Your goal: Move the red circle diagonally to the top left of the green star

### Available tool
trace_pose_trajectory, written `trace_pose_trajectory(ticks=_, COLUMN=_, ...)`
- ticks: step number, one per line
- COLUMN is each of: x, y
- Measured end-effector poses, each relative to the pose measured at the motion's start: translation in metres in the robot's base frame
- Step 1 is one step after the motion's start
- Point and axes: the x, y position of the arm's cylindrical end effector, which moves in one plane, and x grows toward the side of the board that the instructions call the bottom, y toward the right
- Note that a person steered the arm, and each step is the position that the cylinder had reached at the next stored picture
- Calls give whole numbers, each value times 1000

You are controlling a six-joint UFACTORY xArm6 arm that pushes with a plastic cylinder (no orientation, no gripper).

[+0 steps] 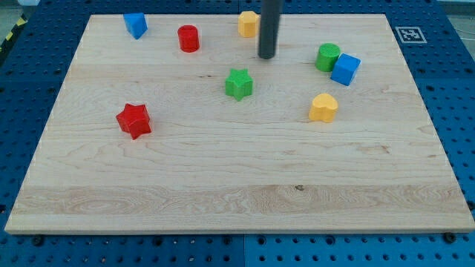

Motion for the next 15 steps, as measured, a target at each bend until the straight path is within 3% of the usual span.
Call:
trace_pose_trajectory(ticks=1, x=-39, y=-32)
trace_pose_trajectory(ticks=2, x=-51, y=-58)
trace_pose_trajectory(ticks=5, x=-59, y=-136)
trace_pose_trajectory(ticks=8, x=-59, y=-149)
trace_pose_trajectory(ticks=11, x=-12, y=-145)
trace_pose_trajectory(ticks=15, x=-16, y=-157)
